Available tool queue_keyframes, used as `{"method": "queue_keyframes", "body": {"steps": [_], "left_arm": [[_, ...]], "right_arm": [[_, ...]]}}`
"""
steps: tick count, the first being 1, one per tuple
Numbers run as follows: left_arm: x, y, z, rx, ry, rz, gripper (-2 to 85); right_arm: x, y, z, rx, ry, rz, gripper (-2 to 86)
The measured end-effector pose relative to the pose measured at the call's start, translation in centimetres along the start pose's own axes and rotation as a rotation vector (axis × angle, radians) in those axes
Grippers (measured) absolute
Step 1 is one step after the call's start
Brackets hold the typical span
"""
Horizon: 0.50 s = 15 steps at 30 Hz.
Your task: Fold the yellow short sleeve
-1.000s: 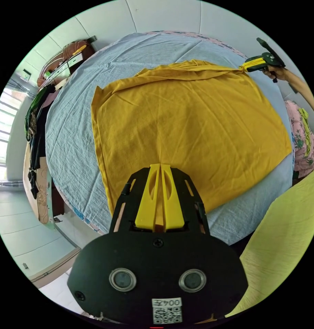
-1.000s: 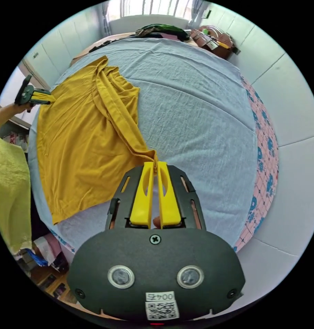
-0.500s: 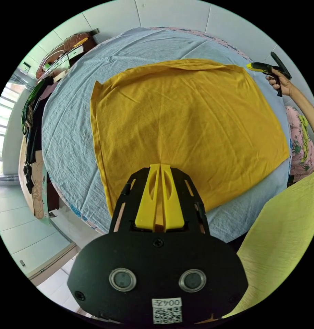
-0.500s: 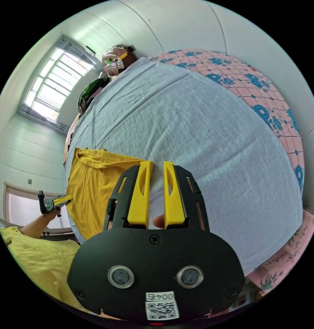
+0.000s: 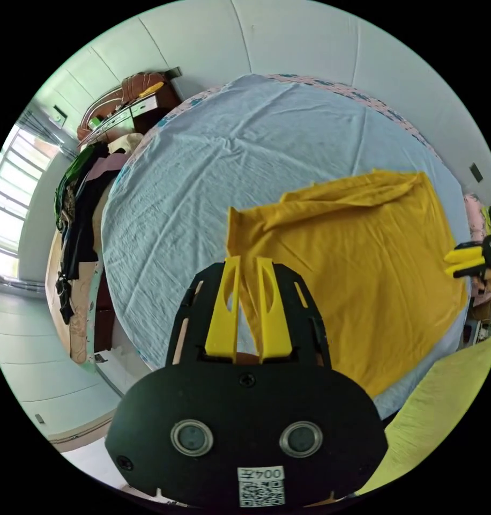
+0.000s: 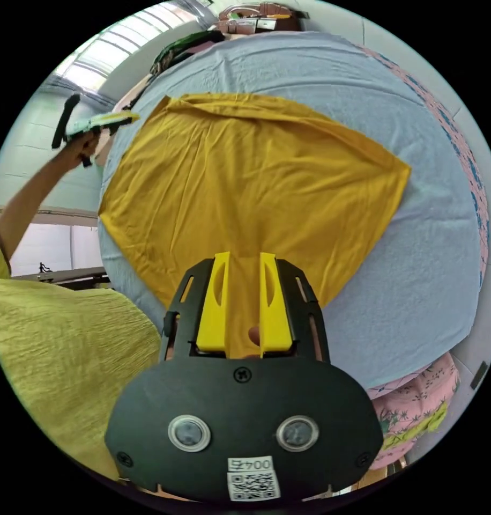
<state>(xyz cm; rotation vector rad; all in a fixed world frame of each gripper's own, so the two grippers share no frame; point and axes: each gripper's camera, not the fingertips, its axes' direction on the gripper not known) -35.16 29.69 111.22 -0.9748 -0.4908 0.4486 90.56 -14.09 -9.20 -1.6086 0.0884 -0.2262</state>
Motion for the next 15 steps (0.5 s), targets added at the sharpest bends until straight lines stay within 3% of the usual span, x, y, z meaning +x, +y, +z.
{"method": "queue_keyframes", "body": {"steps": [6, 11, 15], "left_arm": [[-3.4, -2.5, 3.4, -0.017, -0.033, 0.117, 8.0], [-5.5, -1.2, 5.9, -0.04, -0.033, 0.196, 3.5], [-9.6, 1.5, 6.2, 0.022, 0.01, 0.027, 2.2]], "right_arm": [[-2.8, -0.7, 1.7, -0.106, 0.207, -0.009, 5.4], [-4.3, -0.3, 3.0, -0.18, 0.256, -0.011, 4.5], [-4.7, 0.6, 3.8, -0.209, 0.232, 0.011, 4.3]]}}
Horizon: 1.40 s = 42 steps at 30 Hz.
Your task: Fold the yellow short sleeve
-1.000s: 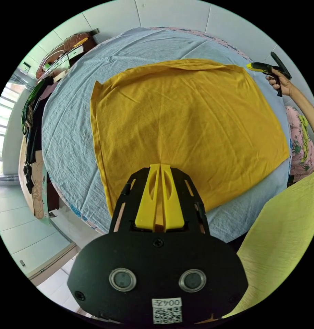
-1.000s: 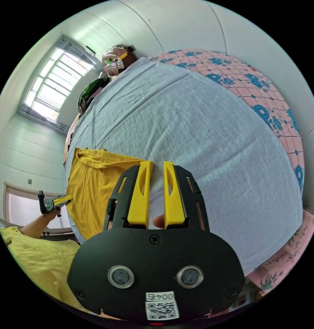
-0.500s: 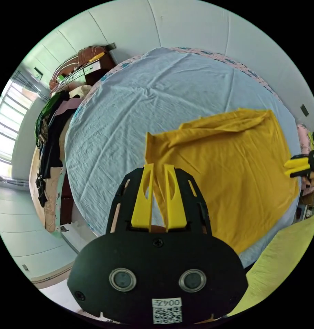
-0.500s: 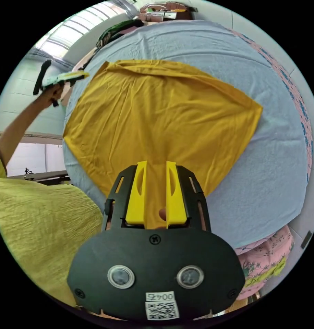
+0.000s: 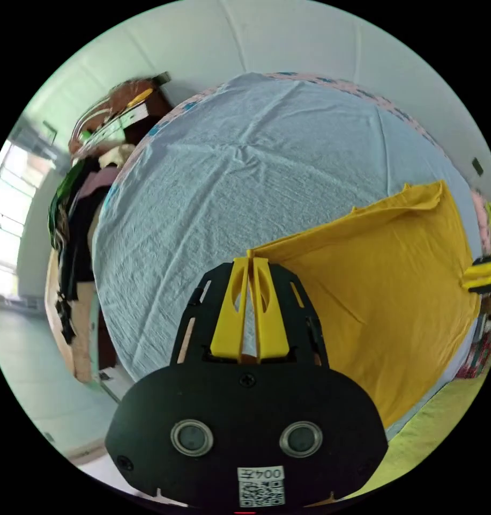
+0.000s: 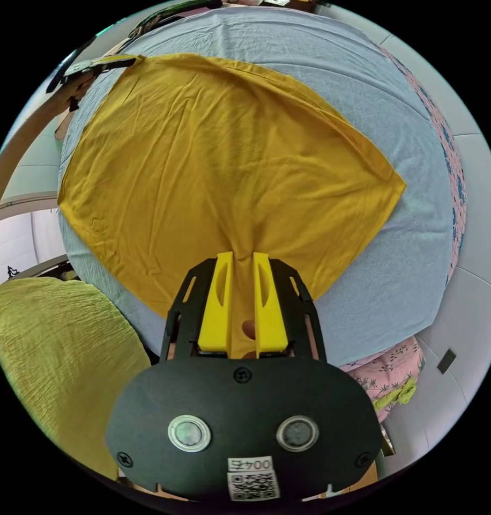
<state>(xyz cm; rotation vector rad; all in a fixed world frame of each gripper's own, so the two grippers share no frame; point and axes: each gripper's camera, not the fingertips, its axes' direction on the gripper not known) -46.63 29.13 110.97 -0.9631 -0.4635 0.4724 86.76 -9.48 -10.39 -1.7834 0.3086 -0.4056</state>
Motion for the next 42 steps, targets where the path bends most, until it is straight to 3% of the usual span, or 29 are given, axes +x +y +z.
{"method": "queue_keyframes", "body": {"steps": [4, 15, 18, 23, 29, 34, 42], "left_arm": [[-5.6, 3.9, 2.3, -0.003, 0.228, -0.25, 1.8], [-13.0, 13.3, 1.6, 0.028, 0.329, -0.308, 2.2], [-13.3, 18.4, 0.3, 0.051, 0.43, -0.254, 2.5], [-12.1, 31.0, -1.9, 0.071, 0.5, -0.277, 2.9], [-10.5, 42.0, -2.1, 0.034, 0.492, -0.381, 5.5], [-10.9, 45.5, -1.3, -0.011, 0.501, -0.341, 7.2], [-11.8, 48.3, -0.9, -0.006, 0.499, -0.111, 8.1]], "right_arm": [[-0.8, 1.5, 1.2, -0.015, -0.027, 0.022, 4.3], [-3.5, 8.7, 5.4, 0.064, -0.088, 0.041, 3.6], [-3.7, 12.6, 6.4, 0.138, -0.138, 0.048, 3.0], [-4.1, 23.9, 7.7, 0.407, -0.267, 0.143, 9.1], [-8.4, 34.4, 12.9, 0.52, -0.227, 0.223, 10.9], [-11.3, 38.6, 16.1, 0.549, -0.259, 0.249, 9.9], [-17.2, 42.3, 20.2, 0.459, -0.043, 0.217, 6.0]]}}
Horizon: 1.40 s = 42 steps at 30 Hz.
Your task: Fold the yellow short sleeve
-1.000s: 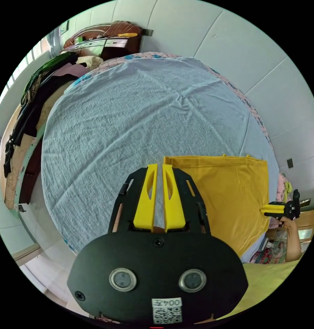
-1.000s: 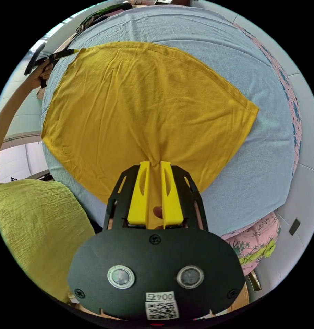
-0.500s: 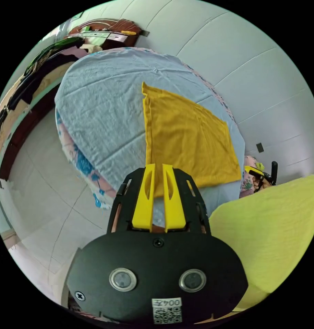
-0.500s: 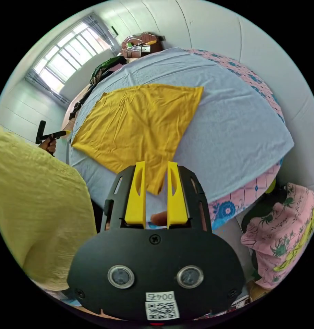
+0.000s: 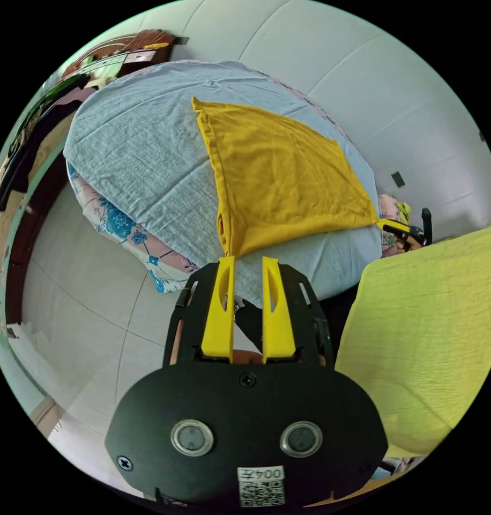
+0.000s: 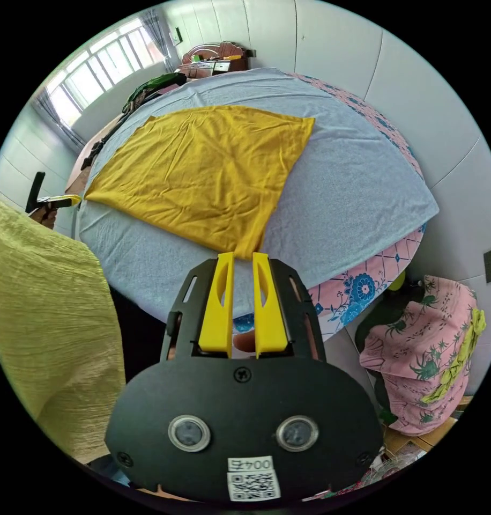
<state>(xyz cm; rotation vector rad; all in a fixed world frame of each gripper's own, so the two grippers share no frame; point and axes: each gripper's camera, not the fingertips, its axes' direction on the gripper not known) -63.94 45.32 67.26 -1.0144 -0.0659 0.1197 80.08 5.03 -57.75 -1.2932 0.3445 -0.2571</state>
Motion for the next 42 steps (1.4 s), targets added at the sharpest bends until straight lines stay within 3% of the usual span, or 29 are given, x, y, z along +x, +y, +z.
{"method": "queue_keyframes", "body": {"steps": [6, 10, 20, 32, 42], "left_arm": [[0.9, 1.9, 0.5, 0.001, -0.036, 0.187, 8.9], [1.8, 3.2, 0.6, -0.031, -0.159, 0.293, 8.8], [1.4, 5.3, -0.8, 0.082, -0.185, 0.25, 7.6], [2.4, 4.6, -0.3, 0.044, -0.207, 0.256, 1.4], [1.9, 3.3, 0.0, -0.023, -0.212, 0.214, 2.1]], "right_arm": [[-2.3, 3.8, 1.4, -0.02, 0.052, 0.029, 4.8], [-3.7, 6.0, 2.0, -0.031, 0.059, 0.055, 4.3], [-6.3, 10.5, 3.2, -0.081, 0.089, -0.026, 4.8], [-7.9, 14.6, 4.1, -0.09, 0.11, -0.051, 0.3], [-6.8, 17.1, 5.1, -0.094, 0.136, 0.002, 1.7]]}}
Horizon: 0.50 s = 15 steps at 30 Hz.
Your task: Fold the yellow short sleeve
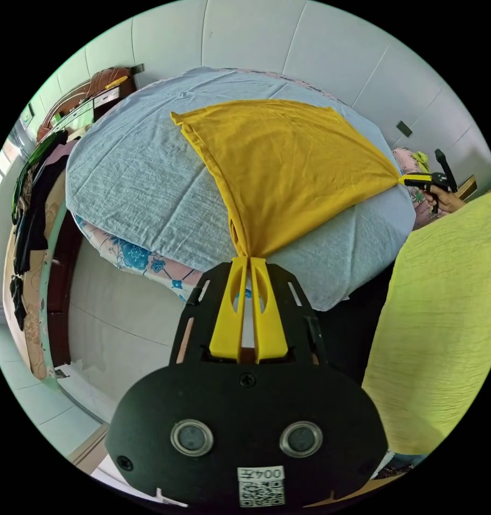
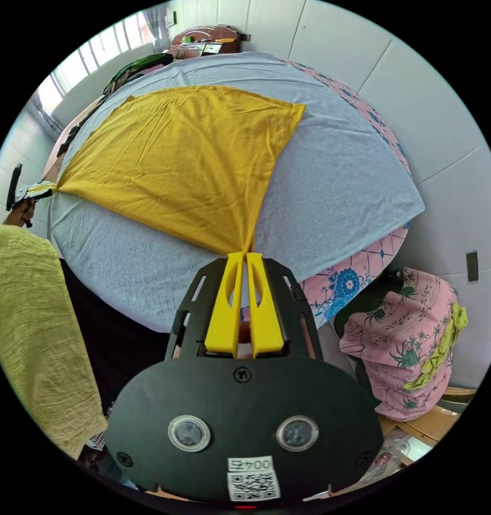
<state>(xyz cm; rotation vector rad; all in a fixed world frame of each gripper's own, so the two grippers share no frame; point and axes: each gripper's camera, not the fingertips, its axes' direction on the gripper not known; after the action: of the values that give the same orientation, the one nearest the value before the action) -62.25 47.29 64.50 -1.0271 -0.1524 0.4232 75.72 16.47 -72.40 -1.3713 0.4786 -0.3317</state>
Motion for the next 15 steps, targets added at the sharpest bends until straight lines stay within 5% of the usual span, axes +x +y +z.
{"method": "queue_keyframes", "body": {"steps": [8, 15], "left_arm": [[-1.7, -2.1, -2.6, -0.002, 0.015, -0.093, 6.0], [-3.9, -10.3, -1.2, 0.008, 0.106, -0.215, 5.9]], "right_arm": [[0.5, 1.7, -1.9, 0.099, 0.047, 0.134, 5.8], [-1.6, -0.5, -0.7, 0.097, -0.019, 0.015, 6.7]]}}
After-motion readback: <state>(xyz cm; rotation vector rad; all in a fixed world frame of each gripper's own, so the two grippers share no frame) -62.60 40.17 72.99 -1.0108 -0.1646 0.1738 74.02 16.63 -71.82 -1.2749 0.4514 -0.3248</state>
